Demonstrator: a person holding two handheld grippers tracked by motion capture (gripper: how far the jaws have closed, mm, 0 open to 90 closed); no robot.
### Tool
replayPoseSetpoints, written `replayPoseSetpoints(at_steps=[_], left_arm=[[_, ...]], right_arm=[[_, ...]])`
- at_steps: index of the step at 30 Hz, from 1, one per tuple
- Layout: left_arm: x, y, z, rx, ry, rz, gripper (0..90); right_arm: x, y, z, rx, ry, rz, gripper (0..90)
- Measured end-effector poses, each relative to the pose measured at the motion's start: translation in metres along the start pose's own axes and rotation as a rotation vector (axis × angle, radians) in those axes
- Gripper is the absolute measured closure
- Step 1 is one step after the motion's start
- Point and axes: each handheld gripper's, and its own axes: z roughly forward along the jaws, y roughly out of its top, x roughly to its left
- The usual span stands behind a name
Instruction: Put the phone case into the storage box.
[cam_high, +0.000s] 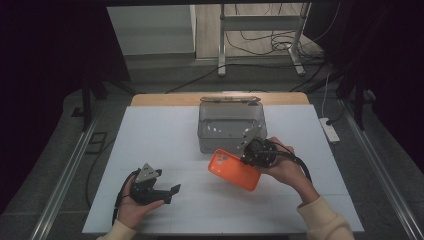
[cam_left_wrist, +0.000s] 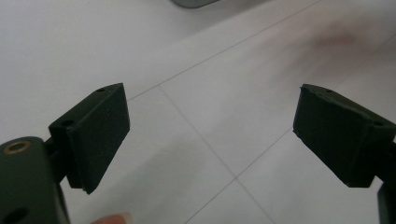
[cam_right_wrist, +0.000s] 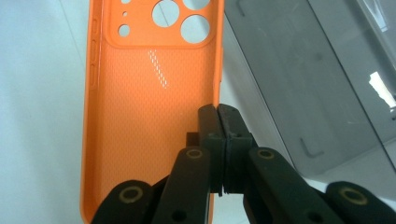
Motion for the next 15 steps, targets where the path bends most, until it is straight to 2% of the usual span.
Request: replayPoseSetpoints(at_steps=[5,15], left_arm=[[-0.0052,0.0051,0.0003,-0.006,-0.034,-0.002,11.1],[-0.0074,0.0101,0.0006,-0.003,-0.056,-0.017,11.3]], right_arm=[[0.0032,0.0022,0.0002,-0.011,0.008,-0.008,89.0],[0.0061,0.0037,0.0021,-0.001,0.0,-0.014,89.0]])
